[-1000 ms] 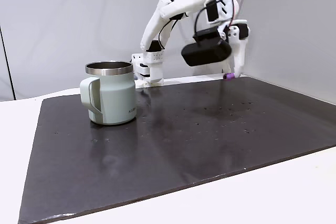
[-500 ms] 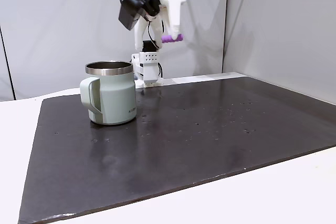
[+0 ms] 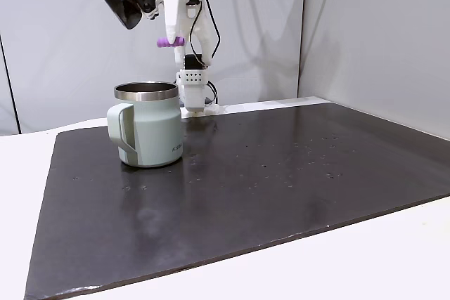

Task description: Grasp a pengrip and put it in the cup.

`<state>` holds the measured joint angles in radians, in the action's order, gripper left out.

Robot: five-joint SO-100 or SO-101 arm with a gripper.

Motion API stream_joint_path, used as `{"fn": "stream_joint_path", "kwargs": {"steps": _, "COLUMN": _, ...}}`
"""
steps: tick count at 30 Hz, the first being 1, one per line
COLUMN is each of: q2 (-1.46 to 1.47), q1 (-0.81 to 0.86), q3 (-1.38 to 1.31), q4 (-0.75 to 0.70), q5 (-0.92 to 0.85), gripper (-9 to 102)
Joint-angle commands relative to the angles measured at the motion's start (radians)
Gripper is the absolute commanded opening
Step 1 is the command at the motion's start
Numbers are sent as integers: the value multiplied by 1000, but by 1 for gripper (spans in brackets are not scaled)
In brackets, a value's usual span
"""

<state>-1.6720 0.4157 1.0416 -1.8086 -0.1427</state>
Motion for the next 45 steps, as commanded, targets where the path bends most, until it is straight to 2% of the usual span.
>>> {"fn": "stream_joint_path", "kwargs": {"steps": 1, "q2": -29, "q1": 64, "q3": -8, "q4": 0, "q5": -40, "gripper": 0}}
{"fn": "stream_joint_path", "kwargs": {"steps": 5, "q2": -8, "q1": 118, "q3": -9, "q4": 12, "q5": -71, "gripper": 0}}
{"fn": "stream_joint_path", "kwargs": {"steps": 12, "q2": 31, "q1": 152, "q3": -9, "q4": 117, "q5": -110, "gripper": 0}}
{"fn": "stream_joint_path", "kwargs": {"steps": 18, "q2": 57, "q1": 103, "q3": -9, "q4": 201, "q5": -120, "gripper": 0}}
{"fn": "stream_joint_path", "kwargs": {"steps": 28, "q2": 118, "q1": 44, "q3": -9, "q4": 229, "q5": -117, "gripper": 0}}
{"fn": "stream_joint_path", "kwargs": {"steps": 35, "q2": 112, "q1": 37, "q3": -9, "q4": 224, "q5": -117, "gripper": 21}}
{"fn": "stream_joint_path", "kwargs": {"steps": 45, "q2": 87, "q1": 31, "q3": 3, "q4": 222, "q5": -117, "gripper": 23}}
